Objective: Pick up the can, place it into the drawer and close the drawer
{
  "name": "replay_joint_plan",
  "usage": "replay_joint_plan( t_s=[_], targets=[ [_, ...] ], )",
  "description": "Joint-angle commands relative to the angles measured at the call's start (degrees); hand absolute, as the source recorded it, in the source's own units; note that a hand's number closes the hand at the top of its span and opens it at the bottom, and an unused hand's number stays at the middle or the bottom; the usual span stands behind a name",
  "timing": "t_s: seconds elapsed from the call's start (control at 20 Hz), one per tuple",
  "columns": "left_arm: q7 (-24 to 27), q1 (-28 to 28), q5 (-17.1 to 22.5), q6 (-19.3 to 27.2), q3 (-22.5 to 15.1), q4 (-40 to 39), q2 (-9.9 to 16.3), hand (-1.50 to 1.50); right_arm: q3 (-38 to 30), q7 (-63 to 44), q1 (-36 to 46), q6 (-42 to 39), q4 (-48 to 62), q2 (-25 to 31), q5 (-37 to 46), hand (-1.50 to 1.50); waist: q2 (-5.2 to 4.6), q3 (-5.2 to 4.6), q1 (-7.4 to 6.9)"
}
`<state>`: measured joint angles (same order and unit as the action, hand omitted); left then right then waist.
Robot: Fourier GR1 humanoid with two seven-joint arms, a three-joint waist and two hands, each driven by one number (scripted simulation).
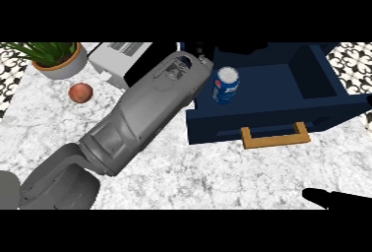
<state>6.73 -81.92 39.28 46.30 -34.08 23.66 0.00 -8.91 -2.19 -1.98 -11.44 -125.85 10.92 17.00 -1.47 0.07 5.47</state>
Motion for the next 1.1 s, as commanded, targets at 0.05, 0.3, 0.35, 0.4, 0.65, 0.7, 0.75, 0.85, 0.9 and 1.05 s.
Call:
replay_joint_plan(
  t_s=[0.05,0.3,0.35,0.4,0.65,0.7,0.75,0.85,0.9,1.05],
  targets=[
    [2.02,0.59,1.0,1.45,-0.03,0.9,0.0,-1.5,2.77,-1.08,1.27,0.21,-2.08,3.5,9.99,-1.5,0.64,-0.07,-1.75],
    [-0.26,-2.84,1.08,2.11,-0.37,-0.6,0.0,-1.5,9.42,2.2,2.68,3.77,5.58,3.93,23.74,-1.5,0.55,-0.01,-2.64],
    [-0.6,-0.1,1.2,2.44,-1.58,3.0,0.0,-1.5,9.69,1.01,6.17,3.92,9.12,4.57,25.77,-1.5,0.93,-0.06,-4.28],
    [0.16,-0.43,0.68,-0.21,-0.46,1.15,0.0,-1.5,8.24,3.82,4.45,5.03,11.13,5.73,26.81,-1.5,0.9,-0.03,-4.39],
    [-2.53,-1.44,-0.3,0.06,1.04,2.04,0.93,-1.5,15.11,2.49,6.46,8.95,18.51,3.76,37.82,-1.5,1.31,-0.07,-5.75],
    [-4.26,-2.37,-0.79,1.61,0.49,2.87,0.82,-1.5,16.06,0.22,9.02,9.48,20.81,2.95,40.53,-1.5,1.46,-0.08,-6.42],
    [-0.29,0.7,-0.52,0.5,1.89,1.87,0.51,-1.5,17.19,2.32,7.18,12.31,23.26,2.46,42.68,-1.5,1.1,-0.06,-5.67],
    [-4.14,-1.5,-2.21,1.74,1.16,3.61,1.97,-1.5,16.57,3.42,8.84,16.27,28.03,0.44,43.19,-1.5,1.42,-0.03,-5.96],
    [-4.46,0.92,-2.68,0.91,0.46,5.78,3.95,-1.5,15.85,4.66,9.0,18.07,31.44,-0.29,42.52,-1.5,1.56,-0.03,-6.65],
    [-8.33,2.38,-3.41,0.97,-0.53,11.32,5.99,-1.5,11.65,6.73,12.76,22.75,39.5,-0.5,41.77,-1.5,1.71,-0.02,-7.73]
  ],
)
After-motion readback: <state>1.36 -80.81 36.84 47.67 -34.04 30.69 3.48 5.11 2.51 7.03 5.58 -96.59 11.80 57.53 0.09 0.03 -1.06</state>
